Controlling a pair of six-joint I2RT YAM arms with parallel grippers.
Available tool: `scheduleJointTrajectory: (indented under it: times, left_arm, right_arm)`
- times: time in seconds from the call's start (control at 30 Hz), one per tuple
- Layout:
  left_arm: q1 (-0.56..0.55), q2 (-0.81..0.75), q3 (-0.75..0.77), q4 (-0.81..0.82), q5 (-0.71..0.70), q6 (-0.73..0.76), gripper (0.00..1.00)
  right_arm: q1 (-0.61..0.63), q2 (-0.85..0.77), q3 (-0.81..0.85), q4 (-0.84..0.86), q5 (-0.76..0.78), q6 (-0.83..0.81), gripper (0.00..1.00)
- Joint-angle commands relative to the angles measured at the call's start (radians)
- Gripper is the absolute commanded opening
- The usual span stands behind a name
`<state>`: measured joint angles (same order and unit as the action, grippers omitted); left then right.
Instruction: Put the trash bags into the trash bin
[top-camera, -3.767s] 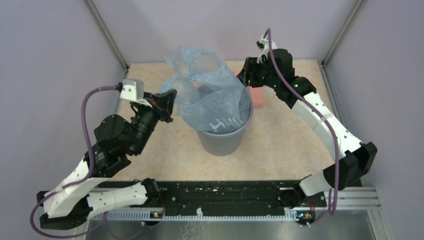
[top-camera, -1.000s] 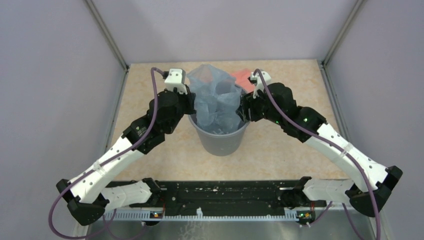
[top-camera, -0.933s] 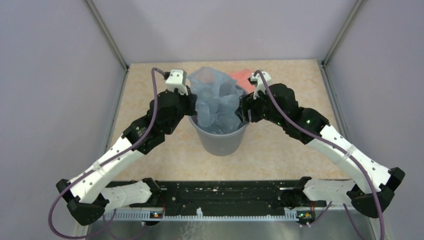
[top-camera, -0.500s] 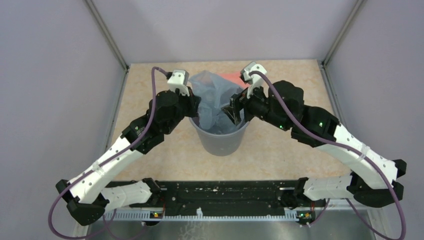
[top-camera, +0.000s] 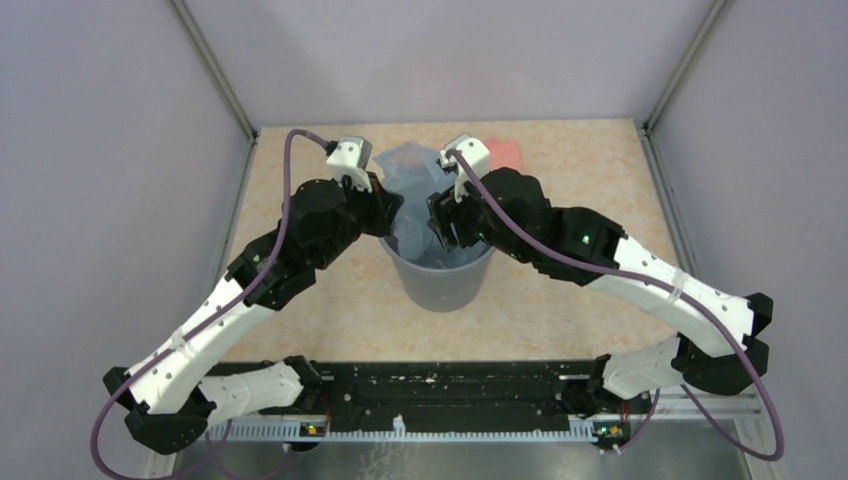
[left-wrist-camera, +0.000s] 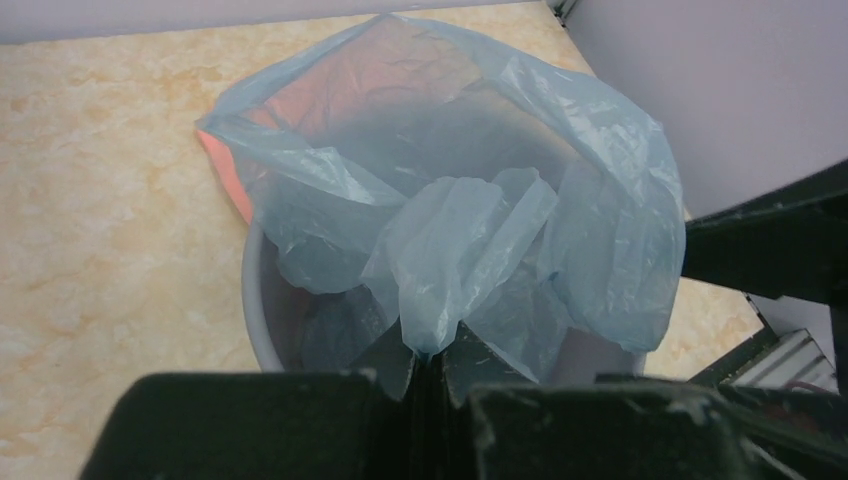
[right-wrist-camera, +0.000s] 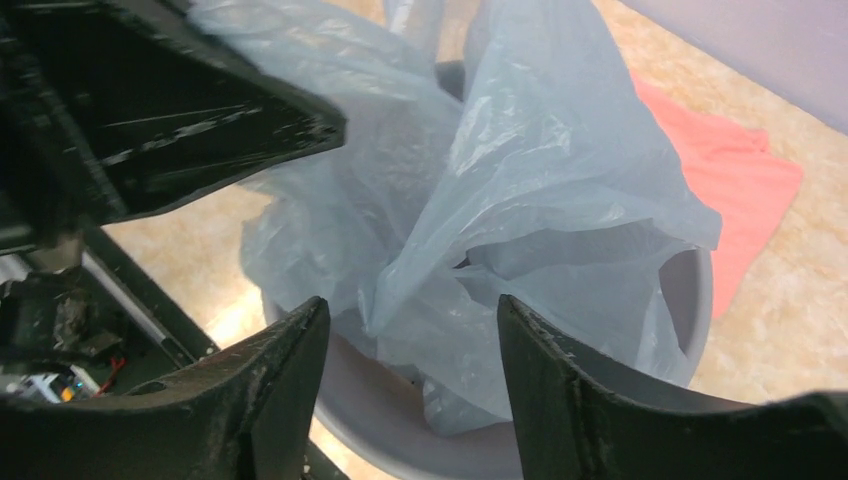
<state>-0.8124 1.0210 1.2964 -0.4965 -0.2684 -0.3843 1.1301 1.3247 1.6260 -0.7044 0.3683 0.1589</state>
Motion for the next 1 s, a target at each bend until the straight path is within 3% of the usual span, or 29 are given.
scheduleJointTrajectory:
  times: [0.0, 0.13, 0.23, 0.43, 0.6, 0.97]
  left_arm:
    - [0.002, -0.05, 0.049, -0.047, 0.029, -0.023, 0.0]
    - [0.001, -0.071, 0.078, -0.148, 0.0, -0.04, 0.0]
    - [0.001, -0.089, 0.091, -0.213, -0.002, -0.047, 0.0]
    - [0.001, -0.137, 0.088, -0.324, -0.034, -0.074, 0.0]
    - [0.002, -0.165, 0.024, -0.389, -0.065, -0.107, 0.0]
    - [0.002, -0.234, -0.04, -0.462, -0.193, -0.159, 0.0]
  right_arm:
    - [0.008, 0.031, 0.079, 0.026, 0.129, 0.019, 0.54]
    - [0.007, 0.056, 0.123, 0.003, 0.233, -0.011, 0.21]
    - [-0.027, 0.071, 0.169, -0.02, 0.284, -0.042, 0.02]
    - [-0.18, 0.088, 0.225, -0.042, 0.277, -0.083, 0.0]
    - [-0.296, 0.138, 0.265, -0.055, 0.181, -0.111, 0.0]
    - [-0.443, 0.187, 0.294, -0.061, 0.069, -0.15, 0.0]
